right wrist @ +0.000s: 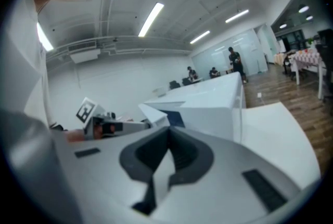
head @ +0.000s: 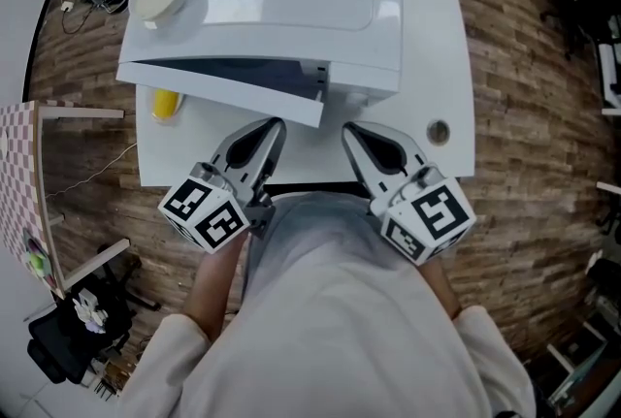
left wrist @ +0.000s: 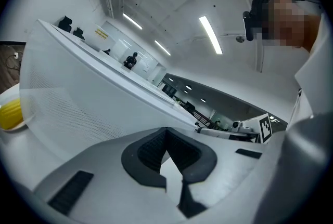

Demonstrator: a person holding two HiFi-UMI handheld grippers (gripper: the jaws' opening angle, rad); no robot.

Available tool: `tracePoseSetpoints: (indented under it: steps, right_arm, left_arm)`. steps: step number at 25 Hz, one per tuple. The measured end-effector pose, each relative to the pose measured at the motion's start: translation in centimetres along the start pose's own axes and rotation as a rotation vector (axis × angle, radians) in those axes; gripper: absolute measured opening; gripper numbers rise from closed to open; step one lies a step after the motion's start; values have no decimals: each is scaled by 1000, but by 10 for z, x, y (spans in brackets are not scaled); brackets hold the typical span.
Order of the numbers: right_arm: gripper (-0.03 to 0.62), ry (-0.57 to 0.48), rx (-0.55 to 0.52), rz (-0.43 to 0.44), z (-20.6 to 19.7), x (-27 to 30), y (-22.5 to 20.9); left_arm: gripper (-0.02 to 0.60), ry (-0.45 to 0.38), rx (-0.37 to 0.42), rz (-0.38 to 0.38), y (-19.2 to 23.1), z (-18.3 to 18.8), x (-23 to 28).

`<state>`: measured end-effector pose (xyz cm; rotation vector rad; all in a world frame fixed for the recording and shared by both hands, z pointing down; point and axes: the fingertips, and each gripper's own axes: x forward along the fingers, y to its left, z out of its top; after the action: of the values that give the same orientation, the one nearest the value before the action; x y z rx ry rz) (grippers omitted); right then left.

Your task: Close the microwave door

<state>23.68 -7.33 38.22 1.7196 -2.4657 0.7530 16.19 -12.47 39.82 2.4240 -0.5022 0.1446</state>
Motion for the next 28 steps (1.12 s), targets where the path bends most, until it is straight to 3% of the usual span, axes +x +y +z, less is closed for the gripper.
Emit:
tracePoseSetpoints:
  steps: [28]
  right_arm:
    - [17, 0, -17, 6, 6, -3, -8]
  left_arm:
    - [17, -17, 52, 28, 4, 12, 31]
